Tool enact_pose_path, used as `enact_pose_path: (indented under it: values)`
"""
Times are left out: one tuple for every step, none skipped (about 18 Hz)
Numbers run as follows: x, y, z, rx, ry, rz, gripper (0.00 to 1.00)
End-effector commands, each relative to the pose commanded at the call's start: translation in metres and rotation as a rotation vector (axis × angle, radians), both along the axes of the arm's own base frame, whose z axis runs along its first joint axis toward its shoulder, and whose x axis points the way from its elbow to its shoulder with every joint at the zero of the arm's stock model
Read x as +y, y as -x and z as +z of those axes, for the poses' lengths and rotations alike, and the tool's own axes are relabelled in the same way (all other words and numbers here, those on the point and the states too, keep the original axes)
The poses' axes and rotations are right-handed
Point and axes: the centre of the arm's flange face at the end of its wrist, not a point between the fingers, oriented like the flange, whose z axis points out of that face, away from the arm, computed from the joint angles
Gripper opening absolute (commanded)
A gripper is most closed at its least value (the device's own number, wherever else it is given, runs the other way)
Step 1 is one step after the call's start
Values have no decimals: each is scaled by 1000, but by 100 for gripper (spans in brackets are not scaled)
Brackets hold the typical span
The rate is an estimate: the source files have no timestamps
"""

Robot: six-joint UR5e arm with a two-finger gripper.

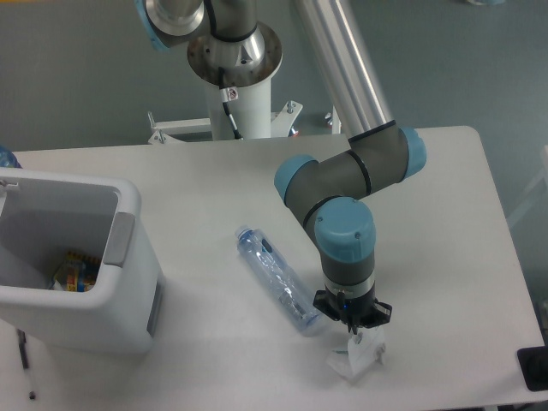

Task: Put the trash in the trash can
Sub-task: 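Lower the open gripper onto the white paper and close on it, then lift the white paper and carry it over the white bin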

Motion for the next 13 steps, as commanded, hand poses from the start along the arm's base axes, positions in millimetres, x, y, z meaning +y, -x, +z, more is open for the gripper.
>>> enact_pose_path:
  values:
    - [1, 0, 4, 3, -6, -1, 0]
    - [0, 2, 11, 7, -20, 8, 0]
    - [0, 3, 17, 5, -38, 19, 0]
    - [0, 4, 25, -1, -68, 27, 0]
    - [1, 7, 32, -19, -109, 35, 0]
    - [2, 9, 36, -45, -151, 53, 0]
    - [3, 11, 39, -63, -182, 66, 0]
    - [4, 12, 44, -66, -198, 67, 0]
    - [5, 13, 50, -58, -206, 64, 0]
    - [4, 12, 56, -54, -212, 63, 0]
    - [4, 10, 64, -46, -223, 62, 0]
    - [3, 6, 76, -46, -242, 56, 0]
    - [5, -1, 85, -56, -268, 46, 0]
